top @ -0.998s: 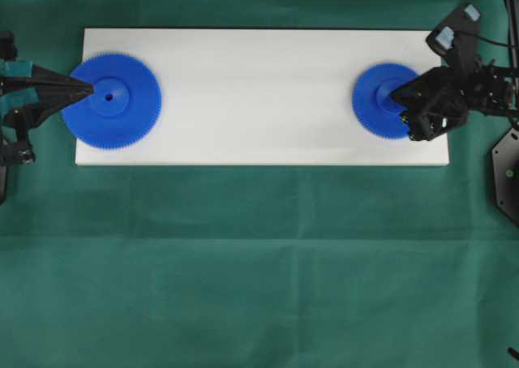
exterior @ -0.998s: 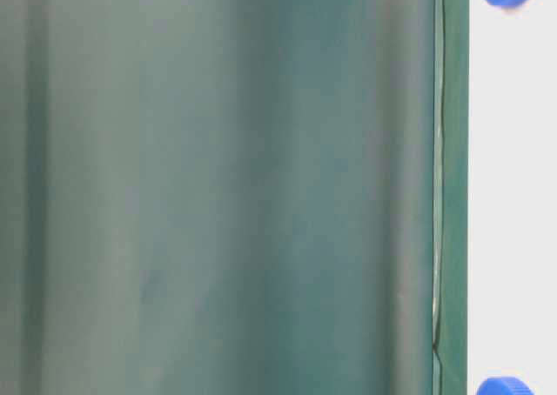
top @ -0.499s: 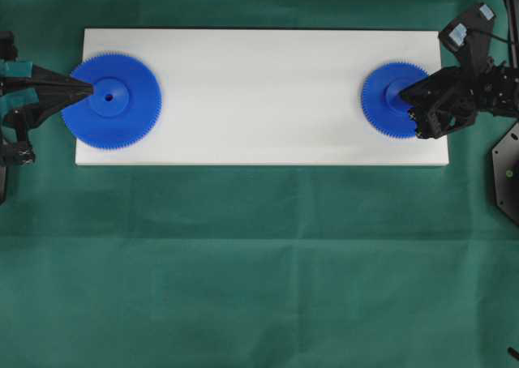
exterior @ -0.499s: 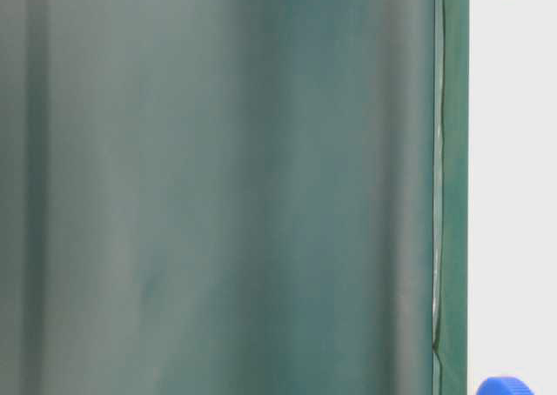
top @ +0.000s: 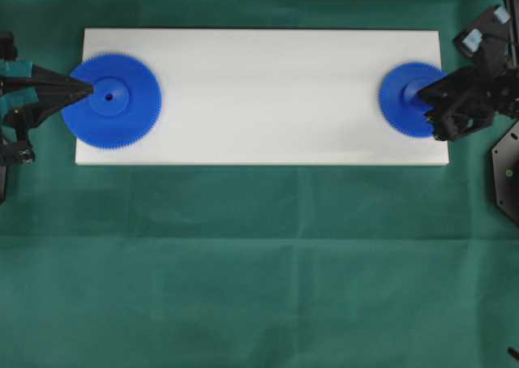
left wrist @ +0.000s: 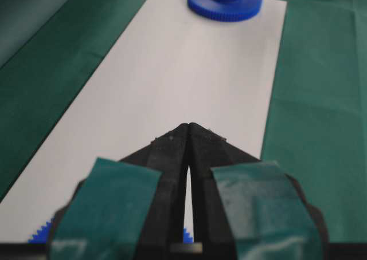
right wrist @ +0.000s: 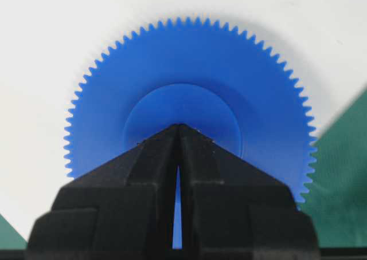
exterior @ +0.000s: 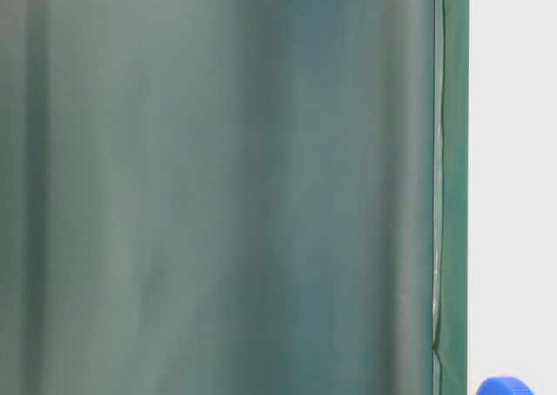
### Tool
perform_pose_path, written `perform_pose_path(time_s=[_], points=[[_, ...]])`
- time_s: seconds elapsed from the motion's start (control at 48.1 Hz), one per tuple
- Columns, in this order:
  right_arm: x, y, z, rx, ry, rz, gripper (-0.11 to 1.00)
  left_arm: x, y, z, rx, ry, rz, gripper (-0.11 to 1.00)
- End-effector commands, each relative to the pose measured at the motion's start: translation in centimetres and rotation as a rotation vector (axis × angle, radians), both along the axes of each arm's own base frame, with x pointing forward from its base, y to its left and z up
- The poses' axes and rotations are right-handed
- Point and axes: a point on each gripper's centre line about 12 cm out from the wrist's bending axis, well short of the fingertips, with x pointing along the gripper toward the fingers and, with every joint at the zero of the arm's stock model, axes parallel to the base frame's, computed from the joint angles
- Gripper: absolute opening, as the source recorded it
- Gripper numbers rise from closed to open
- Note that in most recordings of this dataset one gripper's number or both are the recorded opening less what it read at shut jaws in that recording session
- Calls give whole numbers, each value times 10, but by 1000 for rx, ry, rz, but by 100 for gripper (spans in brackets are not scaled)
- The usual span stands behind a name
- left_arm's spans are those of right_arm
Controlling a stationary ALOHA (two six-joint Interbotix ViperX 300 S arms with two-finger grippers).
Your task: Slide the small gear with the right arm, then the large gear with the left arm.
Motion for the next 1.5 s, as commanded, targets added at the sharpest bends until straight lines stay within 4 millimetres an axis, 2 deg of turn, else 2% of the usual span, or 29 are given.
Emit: perform_pose_path(time_s=[0.0, 0.27, 0.499, 0.769, 1.102, 1.476], points=[[2, -2, 11, -40, -43, 13, 50, 2, 0, 5, 4, -15, -1, -1], [2, -1, 48, -194, -223, 77, 50, 2, 0, 4, 2, -12, -1, -1], [-10, 4, 74, -291, -359, 86, 50, 2, 0, 5, 4, -15, -1, -1], [-18, 11, 73, -319, -427, 97, 50, 2, 1, 5, 2, -15, 0, -1], [-12, 12, 74, -343, -455, 140, 50, 3, 1, 5, 2, -14, -1, -1], [-5, 23, 79, -437, -532, 288, 50, 3, 1, 4, -3, -12, 1, -1]])
